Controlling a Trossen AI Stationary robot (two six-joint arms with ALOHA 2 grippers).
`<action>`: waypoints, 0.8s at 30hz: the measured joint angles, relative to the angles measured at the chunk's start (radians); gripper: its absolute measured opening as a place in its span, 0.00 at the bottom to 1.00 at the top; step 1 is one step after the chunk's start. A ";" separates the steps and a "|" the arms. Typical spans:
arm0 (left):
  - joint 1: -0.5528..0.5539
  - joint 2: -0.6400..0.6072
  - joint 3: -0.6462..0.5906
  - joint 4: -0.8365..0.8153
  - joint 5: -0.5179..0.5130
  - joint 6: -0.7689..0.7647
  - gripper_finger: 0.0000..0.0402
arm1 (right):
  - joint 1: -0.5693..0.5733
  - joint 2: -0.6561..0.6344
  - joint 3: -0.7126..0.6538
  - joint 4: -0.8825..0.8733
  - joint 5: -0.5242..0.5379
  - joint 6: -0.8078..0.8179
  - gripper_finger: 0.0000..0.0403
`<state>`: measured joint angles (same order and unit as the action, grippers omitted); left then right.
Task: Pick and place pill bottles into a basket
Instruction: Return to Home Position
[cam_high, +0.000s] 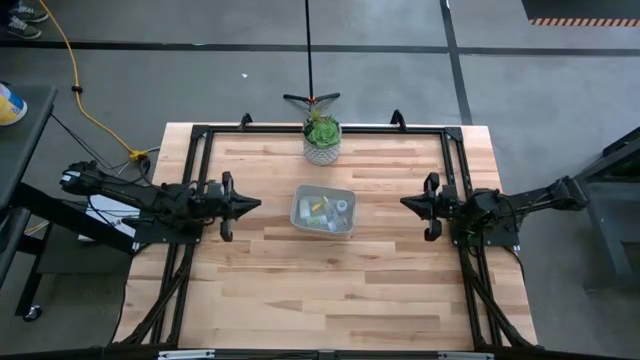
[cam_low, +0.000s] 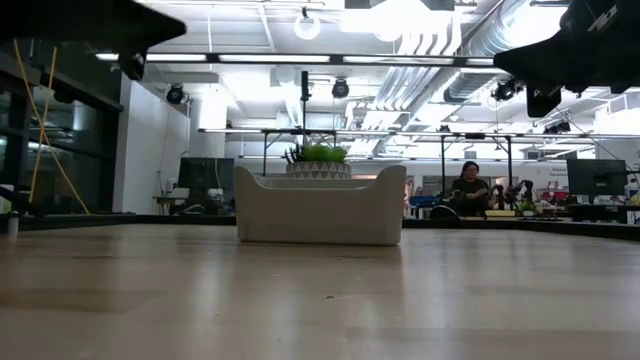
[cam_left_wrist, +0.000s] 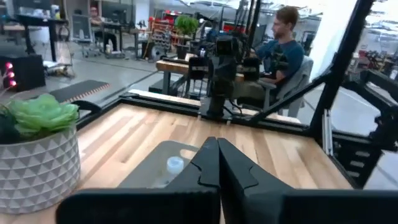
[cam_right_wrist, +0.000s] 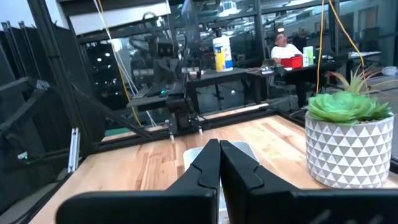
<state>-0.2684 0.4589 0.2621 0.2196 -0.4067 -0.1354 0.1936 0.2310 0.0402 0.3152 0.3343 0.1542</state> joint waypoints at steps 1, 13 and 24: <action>0.000 -0.023 -0.018 0.002 0.008 0.014 0.06 | 0.000 -0.011 0.000 -0.005 0.003 0.000 0.00; 0.000 -0.262 -0.164 0.010 0.051 0.079 0.06 | -0.004 -0.133 0.000 -0.119 0.070 -0.046 0.00; 0.000 -0.401 -0.250 -0.052 0.022 0.030 0.08 | -0.006 -0.212 -0.031 -0.216 0.036 -0.041 0.00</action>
<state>-0.2684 0.0581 0.0126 0.1680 -0.3847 -0.1055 0.1881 0.0189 0.0097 0.0995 0.3707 0.1133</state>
